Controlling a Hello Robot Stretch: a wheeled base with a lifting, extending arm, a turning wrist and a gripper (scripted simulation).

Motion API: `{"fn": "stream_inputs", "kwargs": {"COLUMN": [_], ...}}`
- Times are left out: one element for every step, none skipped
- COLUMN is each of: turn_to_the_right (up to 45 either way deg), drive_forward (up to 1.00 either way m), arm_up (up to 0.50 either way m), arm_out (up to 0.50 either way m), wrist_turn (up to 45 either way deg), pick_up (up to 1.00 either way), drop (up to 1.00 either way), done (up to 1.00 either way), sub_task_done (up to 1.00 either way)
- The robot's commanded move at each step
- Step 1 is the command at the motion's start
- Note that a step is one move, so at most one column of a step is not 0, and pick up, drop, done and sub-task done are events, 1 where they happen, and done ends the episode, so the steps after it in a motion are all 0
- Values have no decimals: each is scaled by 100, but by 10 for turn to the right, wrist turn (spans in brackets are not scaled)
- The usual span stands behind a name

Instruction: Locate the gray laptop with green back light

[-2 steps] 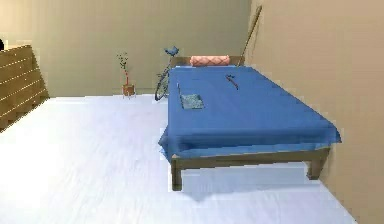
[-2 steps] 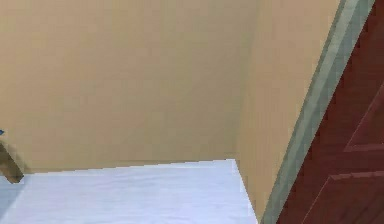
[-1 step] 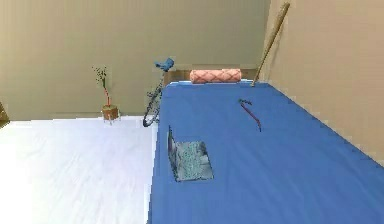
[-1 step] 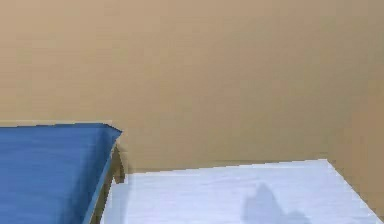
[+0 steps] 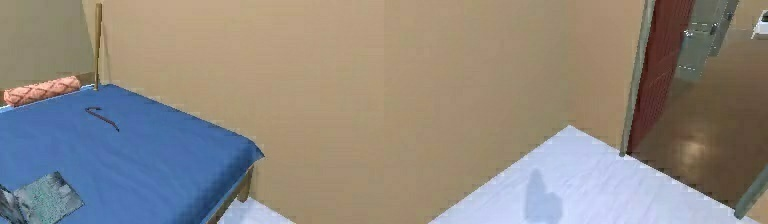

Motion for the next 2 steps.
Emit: {"fn": "stream_inputs", "kwargs": {"turn_to_the_right": [450,450], "drive_forward": [0,0], "arm_up": [0,0], "arm_out": [0,0], "wrist_turn": [0,0], "pick_up": [0,0], "drop": [0,0], "done": [0,0], "sub_task_done": [0,0]}}
